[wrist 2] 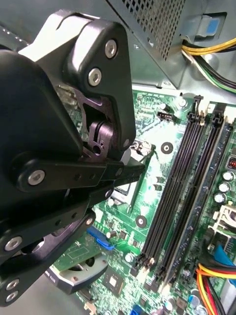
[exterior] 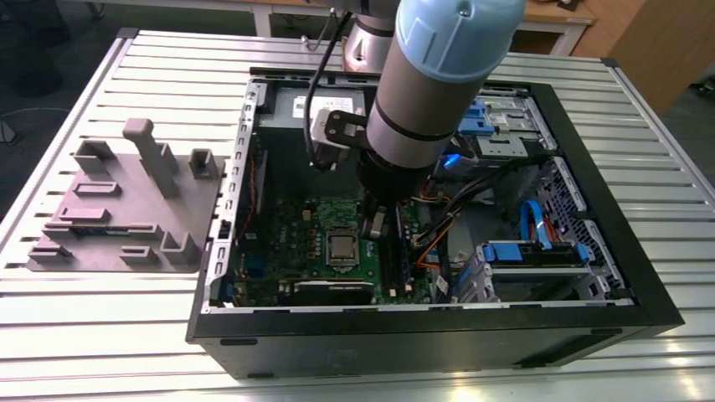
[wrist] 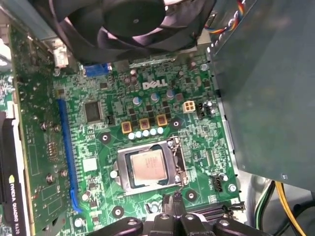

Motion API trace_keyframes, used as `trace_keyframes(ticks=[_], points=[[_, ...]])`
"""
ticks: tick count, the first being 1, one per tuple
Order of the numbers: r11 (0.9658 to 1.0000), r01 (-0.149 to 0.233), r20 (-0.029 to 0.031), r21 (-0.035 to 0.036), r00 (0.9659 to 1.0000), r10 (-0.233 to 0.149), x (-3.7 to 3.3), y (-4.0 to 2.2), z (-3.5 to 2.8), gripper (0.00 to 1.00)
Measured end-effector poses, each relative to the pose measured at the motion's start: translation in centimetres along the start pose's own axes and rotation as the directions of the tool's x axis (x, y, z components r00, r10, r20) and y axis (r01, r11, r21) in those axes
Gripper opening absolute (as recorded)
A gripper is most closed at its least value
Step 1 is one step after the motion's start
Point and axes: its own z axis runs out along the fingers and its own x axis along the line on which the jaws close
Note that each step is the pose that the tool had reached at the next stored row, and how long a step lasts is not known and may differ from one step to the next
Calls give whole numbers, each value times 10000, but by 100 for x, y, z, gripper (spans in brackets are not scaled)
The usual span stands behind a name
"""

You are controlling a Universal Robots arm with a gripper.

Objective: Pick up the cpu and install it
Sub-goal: 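Install the first cpu locking lever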

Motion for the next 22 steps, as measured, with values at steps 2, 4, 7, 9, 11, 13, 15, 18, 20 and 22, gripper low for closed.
trace_keyframes(ticks=[2,4,7,9,11,13,15,18,20,22], points=[[9999,127,7,83,9999,-128,9,0,0,10],[9996,275,2,118,9996,-275,17,1,0,10],[9990,440,-11,119,9990,-440,31,12,2,10],[9985,543,-21,111,9985,-543,41,15,3,10],[9979,637,-32,104,9980,-636,53,16,4,10],[9974,721,-42,98,9974,-720,65,14,5,10],[9968,797,-53,93,9968,-797,78,11,8,10],[9961,877,-74,89,9961,-876,94,7,20,10],[9957,922,-81,87,9957,-921,104,5,32,10],[9953,968,-85,87,9953,-967,113,5,39,10]])
